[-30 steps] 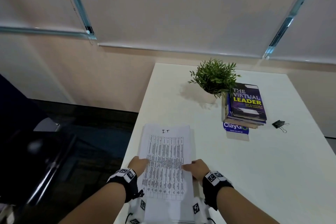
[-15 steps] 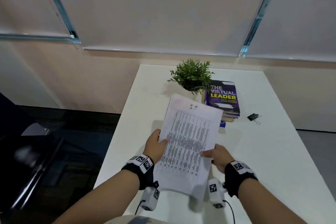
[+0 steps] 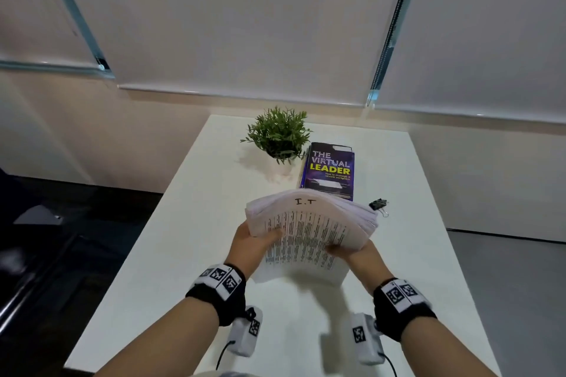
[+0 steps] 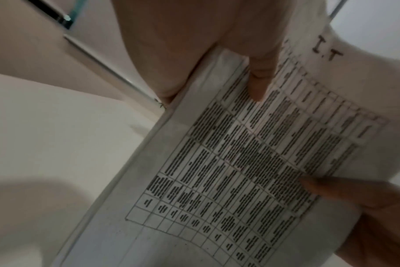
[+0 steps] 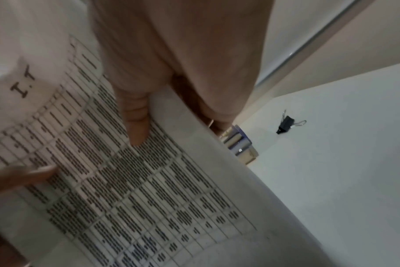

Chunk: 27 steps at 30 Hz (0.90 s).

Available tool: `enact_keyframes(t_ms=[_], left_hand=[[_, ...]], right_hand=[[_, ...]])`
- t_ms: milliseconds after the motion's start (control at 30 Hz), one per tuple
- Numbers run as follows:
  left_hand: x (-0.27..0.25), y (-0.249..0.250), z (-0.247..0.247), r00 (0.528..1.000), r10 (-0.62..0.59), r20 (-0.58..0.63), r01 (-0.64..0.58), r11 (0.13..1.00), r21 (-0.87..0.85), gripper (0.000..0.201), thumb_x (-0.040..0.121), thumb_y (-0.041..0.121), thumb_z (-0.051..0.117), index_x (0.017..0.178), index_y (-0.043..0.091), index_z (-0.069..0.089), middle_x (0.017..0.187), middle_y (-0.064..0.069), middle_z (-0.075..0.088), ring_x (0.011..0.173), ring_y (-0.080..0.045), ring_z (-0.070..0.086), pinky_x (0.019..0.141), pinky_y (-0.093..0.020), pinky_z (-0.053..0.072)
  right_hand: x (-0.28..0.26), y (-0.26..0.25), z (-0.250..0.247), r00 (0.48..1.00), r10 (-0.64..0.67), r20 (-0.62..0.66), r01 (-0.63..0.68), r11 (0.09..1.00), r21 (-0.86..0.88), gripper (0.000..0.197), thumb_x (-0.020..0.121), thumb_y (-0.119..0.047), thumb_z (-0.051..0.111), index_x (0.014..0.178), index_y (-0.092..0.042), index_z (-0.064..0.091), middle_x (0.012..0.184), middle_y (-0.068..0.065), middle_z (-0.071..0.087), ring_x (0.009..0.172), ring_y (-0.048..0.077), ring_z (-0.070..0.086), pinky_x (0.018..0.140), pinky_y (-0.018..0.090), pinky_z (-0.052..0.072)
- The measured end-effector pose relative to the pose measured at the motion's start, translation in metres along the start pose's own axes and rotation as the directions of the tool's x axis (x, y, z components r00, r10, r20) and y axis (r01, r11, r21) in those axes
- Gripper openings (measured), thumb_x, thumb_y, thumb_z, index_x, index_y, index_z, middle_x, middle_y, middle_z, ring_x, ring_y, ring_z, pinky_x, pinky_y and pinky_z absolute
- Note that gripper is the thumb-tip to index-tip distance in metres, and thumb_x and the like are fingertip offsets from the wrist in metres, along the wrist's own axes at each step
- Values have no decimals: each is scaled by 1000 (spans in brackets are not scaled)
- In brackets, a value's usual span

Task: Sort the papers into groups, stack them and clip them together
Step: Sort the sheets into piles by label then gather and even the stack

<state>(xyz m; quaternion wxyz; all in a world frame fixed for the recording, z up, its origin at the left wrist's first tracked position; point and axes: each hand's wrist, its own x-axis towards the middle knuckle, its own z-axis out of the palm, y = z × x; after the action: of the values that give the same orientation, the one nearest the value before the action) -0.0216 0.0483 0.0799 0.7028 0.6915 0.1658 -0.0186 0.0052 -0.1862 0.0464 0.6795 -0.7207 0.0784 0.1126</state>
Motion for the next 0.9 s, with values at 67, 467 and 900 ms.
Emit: enact_keyframes(t_ms=[67,467,900], left_hand=[[-1,-1,5,999,-10,-33,9,1000,-28,16,81,8,77,91,20,73,87,2,79,85,-17,75,71,-27,55],[4,-4,16,997,-65,-28,64,997,-54,26,76,13,82,101,10,74,97,-7,78,93,-25,74,81,-38,60],[39,58,37,988,-64,143,124,877,-464,88,57,26,91,135,5,55,121,4,68,112,-4,61,97,-24,48]], right_hand=[[2,3,-2,999,-14,37,15,1000,-19,29,72,-7,83,97,-20,76,97,1,78,96,20,72,89,42,57],[10,36,-22,944,254,213,-248,967,-52,56,45,-23,94,97,-10,77,100,7,77,100,30,71,95,46,53],[27,10,-52,970,160,181,-240,720,651,47,71,-14,83,112,-2,64,109,12,71,106,22,68,82,31,58]])
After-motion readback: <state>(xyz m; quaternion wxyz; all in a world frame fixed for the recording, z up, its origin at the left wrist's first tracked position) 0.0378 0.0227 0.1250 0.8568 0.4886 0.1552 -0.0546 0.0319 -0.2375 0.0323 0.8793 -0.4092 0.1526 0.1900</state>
